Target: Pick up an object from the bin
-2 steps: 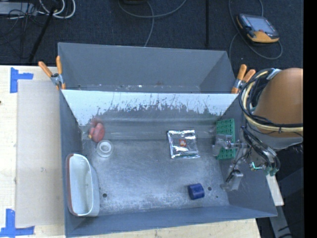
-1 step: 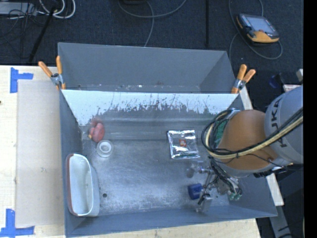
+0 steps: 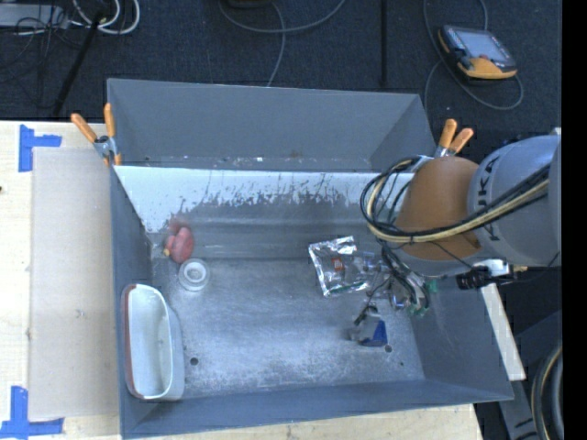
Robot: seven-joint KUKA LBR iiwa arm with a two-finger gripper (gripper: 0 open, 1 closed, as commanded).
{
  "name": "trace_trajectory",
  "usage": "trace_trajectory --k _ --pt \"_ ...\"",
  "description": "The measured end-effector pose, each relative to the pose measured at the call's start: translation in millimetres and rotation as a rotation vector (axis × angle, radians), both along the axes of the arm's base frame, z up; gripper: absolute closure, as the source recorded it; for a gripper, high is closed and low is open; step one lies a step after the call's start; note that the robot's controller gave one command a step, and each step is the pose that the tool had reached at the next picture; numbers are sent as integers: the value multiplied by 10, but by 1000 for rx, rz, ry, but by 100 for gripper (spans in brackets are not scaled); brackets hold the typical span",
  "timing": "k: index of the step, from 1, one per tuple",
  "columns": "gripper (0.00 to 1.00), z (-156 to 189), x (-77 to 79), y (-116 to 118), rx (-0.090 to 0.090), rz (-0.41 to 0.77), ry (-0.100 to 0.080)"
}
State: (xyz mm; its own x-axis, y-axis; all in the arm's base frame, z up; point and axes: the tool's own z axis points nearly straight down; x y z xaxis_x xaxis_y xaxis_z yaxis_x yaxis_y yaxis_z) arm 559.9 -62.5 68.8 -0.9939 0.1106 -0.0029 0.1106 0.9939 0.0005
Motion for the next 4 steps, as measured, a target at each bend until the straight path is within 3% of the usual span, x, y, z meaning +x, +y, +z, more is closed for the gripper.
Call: trace_trajectory --k 1,2,3,4 --pt "100 8 -18 3 0 4 3" --pt "100 220 317 -139 0 -120 2" --pt "100 41 570 126 2 -209 3" --pt "100 1353 582 91 1 -223 -6"
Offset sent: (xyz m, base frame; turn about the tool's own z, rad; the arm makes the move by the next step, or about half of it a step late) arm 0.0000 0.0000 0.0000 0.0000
